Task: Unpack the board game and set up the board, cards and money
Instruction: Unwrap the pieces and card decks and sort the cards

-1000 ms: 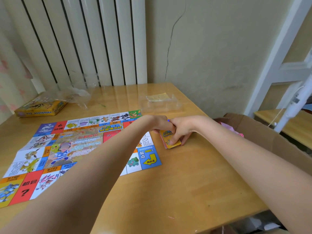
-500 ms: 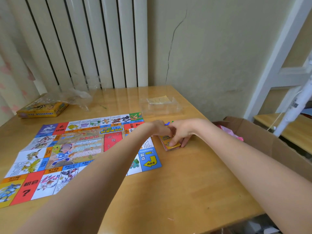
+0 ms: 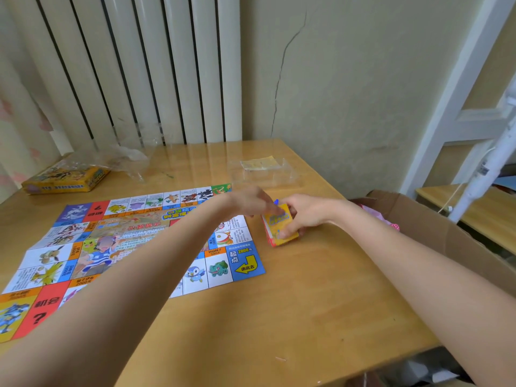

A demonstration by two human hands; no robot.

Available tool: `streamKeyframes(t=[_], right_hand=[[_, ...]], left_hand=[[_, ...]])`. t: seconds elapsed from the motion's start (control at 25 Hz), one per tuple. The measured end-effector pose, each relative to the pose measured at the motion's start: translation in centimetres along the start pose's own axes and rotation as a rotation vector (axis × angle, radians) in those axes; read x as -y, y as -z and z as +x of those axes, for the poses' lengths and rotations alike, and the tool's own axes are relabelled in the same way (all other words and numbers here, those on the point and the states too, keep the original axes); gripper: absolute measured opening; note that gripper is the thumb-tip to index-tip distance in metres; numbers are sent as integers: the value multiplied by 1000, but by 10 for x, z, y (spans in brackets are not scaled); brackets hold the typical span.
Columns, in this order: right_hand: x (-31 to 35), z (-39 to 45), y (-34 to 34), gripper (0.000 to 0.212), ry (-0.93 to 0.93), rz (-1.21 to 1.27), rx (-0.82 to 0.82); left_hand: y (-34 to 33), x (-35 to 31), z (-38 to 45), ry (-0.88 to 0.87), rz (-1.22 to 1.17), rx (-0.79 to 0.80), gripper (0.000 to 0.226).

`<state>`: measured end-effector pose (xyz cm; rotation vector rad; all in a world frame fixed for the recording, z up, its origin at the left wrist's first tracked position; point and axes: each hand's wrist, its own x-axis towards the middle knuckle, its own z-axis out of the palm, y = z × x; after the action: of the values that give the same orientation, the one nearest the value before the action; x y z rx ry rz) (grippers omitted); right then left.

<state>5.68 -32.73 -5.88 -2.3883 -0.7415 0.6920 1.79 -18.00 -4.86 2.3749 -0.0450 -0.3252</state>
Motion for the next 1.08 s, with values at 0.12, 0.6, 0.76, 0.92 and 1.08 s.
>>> streamKeyframes(t=[0.12, 0.6, 0.76, 0.92, 1.08], right_hand=[[-1, 3, -1, 28, 106, 200, -280], [38, 10, -16, 20, 237, 1211, -35], [36, 4, -19, 13, 227, 1247, -17], [34, 0, -14, 13, 82, 912, -129], [37, 0, -1, 27, 25, 760, -224]], left_hand=[[2, 12, -12, -98, -625, -32, 16], [4, 41, -28, -167, -1315, -61, 39], [-1, 35, -27, -197, -1348, -29, 43], [-2, 36, -23, -161, -1237, -160, 37], [-7, 27, -22, -86, -1245, -292, 34]])
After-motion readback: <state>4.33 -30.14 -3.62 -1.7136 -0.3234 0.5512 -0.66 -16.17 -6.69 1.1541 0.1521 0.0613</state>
